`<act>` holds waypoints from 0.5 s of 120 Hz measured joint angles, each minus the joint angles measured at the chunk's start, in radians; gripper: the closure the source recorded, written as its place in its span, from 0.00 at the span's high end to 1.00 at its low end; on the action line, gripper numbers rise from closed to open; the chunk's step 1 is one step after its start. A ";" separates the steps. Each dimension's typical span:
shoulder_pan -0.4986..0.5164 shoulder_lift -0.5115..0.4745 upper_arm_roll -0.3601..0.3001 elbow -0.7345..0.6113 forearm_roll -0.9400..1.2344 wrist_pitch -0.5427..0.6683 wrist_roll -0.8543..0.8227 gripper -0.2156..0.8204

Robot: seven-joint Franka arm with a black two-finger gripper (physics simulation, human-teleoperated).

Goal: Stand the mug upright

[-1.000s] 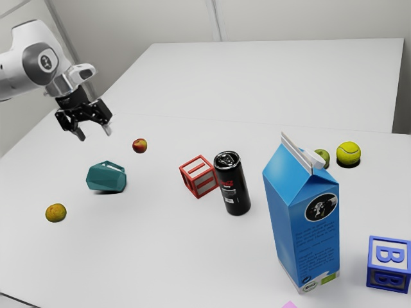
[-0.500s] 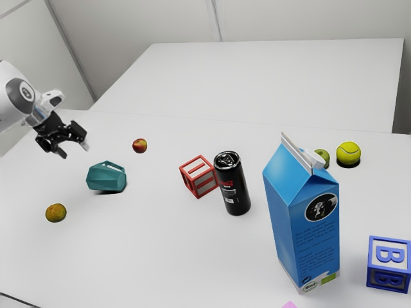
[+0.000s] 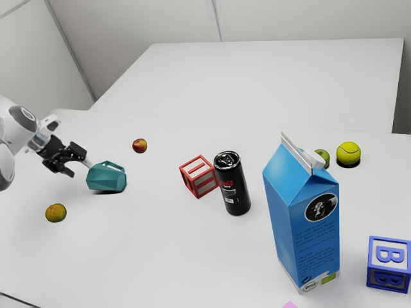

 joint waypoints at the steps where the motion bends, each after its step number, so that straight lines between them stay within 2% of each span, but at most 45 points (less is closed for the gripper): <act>1: 0.002 0.002 -0.001 0.001 -0.005 -0.001 0.005 0.79; 60: 0.009 0.050 -0.019 0.001 -0.256 -0.110 0.203 0.79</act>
